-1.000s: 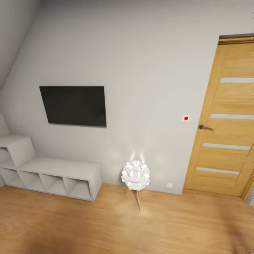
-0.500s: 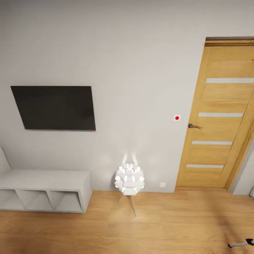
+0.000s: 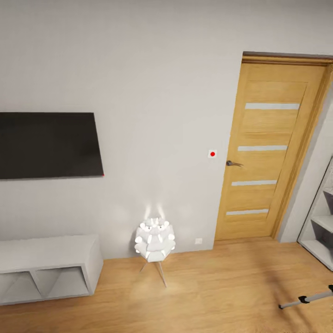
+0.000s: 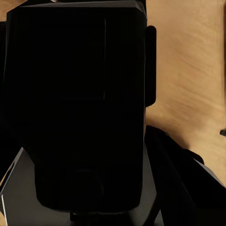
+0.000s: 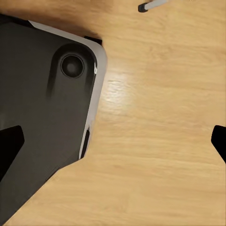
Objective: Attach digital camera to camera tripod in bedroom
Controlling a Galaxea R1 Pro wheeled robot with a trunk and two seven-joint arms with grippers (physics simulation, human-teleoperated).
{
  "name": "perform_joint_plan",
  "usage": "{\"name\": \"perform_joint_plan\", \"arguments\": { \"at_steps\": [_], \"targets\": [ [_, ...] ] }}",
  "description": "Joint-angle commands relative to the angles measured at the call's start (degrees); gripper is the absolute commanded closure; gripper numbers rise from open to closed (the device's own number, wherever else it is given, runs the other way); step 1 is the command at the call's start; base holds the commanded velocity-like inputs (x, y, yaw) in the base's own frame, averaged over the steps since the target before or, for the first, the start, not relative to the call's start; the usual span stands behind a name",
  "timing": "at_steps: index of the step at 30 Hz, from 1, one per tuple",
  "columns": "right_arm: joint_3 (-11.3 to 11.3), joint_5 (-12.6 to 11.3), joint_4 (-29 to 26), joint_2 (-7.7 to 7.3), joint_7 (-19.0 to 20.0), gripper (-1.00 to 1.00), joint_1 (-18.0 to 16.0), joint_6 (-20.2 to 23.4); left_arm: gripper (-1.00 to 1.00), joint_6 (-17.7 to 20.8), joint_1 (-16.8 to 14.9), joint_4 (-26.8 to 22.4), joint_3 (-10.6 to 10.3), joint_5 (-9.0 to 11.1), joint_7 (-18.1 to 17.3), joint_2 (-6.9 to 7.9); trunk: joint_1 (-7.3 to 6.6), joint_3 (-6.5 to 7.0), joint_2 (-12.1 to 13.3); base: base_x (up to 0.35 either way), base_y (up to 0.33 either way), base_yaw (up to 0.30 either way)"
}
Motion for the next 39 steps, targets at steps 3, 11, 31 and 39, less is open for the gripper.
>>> {"name": "perform_joint_plan", "arguments": {
  "at_steps": [3, 11, 31, 39],
  "targets": [
    [-0.5, 0.4, 0.2, -0.03, 0.1, -1.00, -0.1, -0.3, 1.00, -0.1, 0.0, 0.0, -0.5, 0.5, -0.3, 0.01, 0.05, -0.02, 0.0, 0.281, 0.216, -0.289],
    [-0.5, 0.4, 0.2, -0.03, 0.1, -1.00, -0.1, -0.3, 1.00, -0.1, 0.0, 0.0, -0.5, 0.7, -0.2, 0.01, 0.05, -0.02, 0.0, 0.192, 0.159, -0.289],
    [-0.7, 0.3, 0.2, -0.03, 0.1, -1.00, -0.1, -0.3, 1.00, 0.0, 0.0, -0.1, -0.4, 0.9, -0.2, 0.26, 0.05, -0.02, 0.0, 0.008, 0.007, -0.289],
    [-0.7, 0.4, 0.2, -0.03, 0.1, -1.00, -0.1, -0.3, 1.00, 0.0, 0.0, -0.1, -0.3, 0.9, -0.2, 0.28, 0.05, -0.02, 0.0, 0.000, 0.000, -0.289]
  ]
}}
